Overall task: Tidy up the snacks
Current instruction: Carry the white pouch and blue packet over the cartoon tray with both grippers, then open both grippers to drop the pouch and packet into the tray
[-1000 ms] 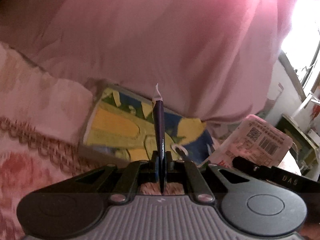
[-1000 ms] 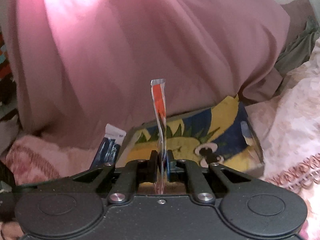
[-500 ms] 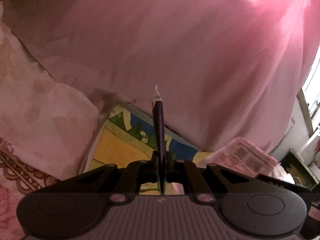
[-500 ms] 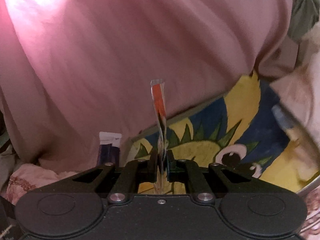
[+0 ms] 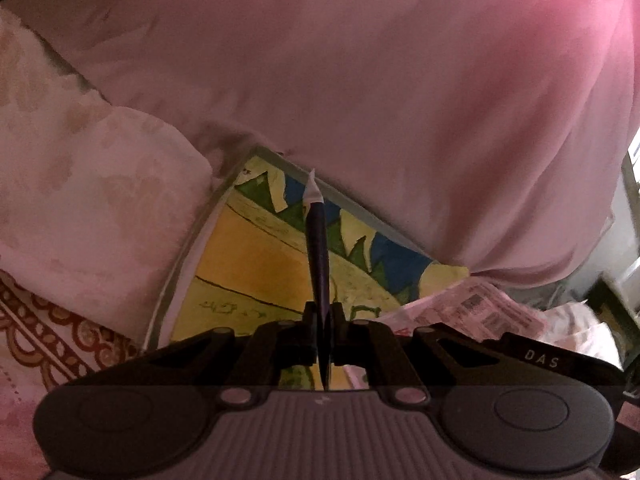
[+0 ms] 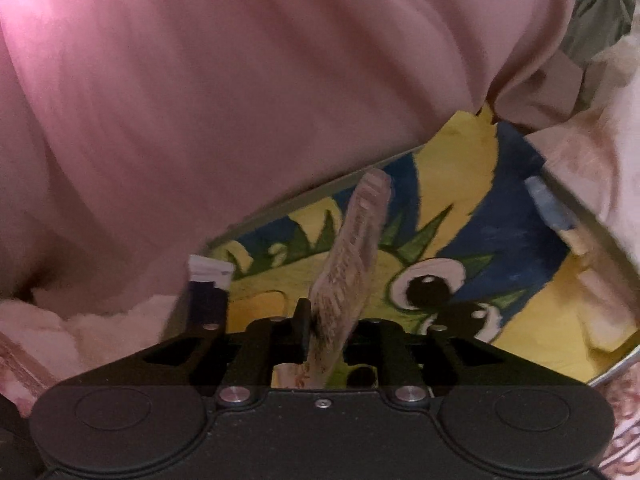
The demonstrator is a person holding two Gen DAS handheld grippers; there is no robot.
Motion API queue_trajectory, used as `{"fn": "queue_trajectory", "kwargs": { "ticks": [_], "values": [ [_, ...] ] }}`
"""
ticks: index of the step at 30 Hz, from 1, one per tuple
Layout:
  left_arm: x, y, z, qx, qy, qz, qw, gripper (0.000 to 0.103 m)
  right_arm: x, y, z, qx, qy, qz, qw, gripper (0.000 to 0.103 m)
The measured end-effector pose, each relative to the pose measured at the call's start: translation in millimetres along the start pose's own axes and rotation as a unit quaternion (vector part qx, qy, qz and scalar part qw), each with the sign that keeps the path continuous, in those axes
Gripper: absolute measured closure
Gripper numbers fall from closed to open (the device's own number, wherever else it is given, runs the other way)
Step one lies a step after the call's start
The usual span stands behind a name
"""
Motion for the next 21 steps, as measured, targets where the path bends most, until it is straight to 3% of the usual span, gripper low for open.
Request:
{"fn": "queue_trajectory", "kwargs": {
  "ticks": [2, 4, 7, 11, 16, 21],
  "values": [
    [3.5, 0.1, -0.6, -0.005, 0.016, -0.012, 0.9998, 0.096, -1.0, 1.0, -1.1, -0.014, -0.017, 0.008, 1.0, 0.076],
    [7.4, -0.6, -0.7, -0.007, 0.03, -0.026, 0.9992, 0.094, -1.9, 0.0, 1.9, -0.027, -0.024, 0.008, 0.999, 0.062],
    [12.3, -1.0, -1.5, -0.011, 0.048, -0.045, 0.9978, 0.091, -4.7, -0.8, 5.4, -0.045, -0.035, 0.019, 0.998, 0.05],
    [16.0, -0.7, -3.2, -0.016, 0.057, -0.056, 0.9967, 0.084, -5.6, -2.4, 12.2, -0.063, -0.043, 0.017, 0.997, 0.034],
    [24.5, 1.5, 10.5, -0.016, 0.051, -0.061, 0.9967, 0.041, -2.0, -1.2, 19.6, -0.091, -0.043, -0.013, 0.995, 0.021],
    [24.6, 5.9, 19.7, -0.021, 0.048, -0.041, 0.9978, 0.035, 5.5, 4.5, 33.8, -0.106, -0.04, -0.058, 0.992, 0.01]
  ]
}}
Point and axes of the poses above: each gripper's, at about its wrist camera, not at the fingertips, and z roughly against the way its jaws point, x to its right, y to its top, the point moved 2 cm from there along -z, roughly the way its jaws point, and after that the axes turned 1 degree about -z, right-handed, at the moved point
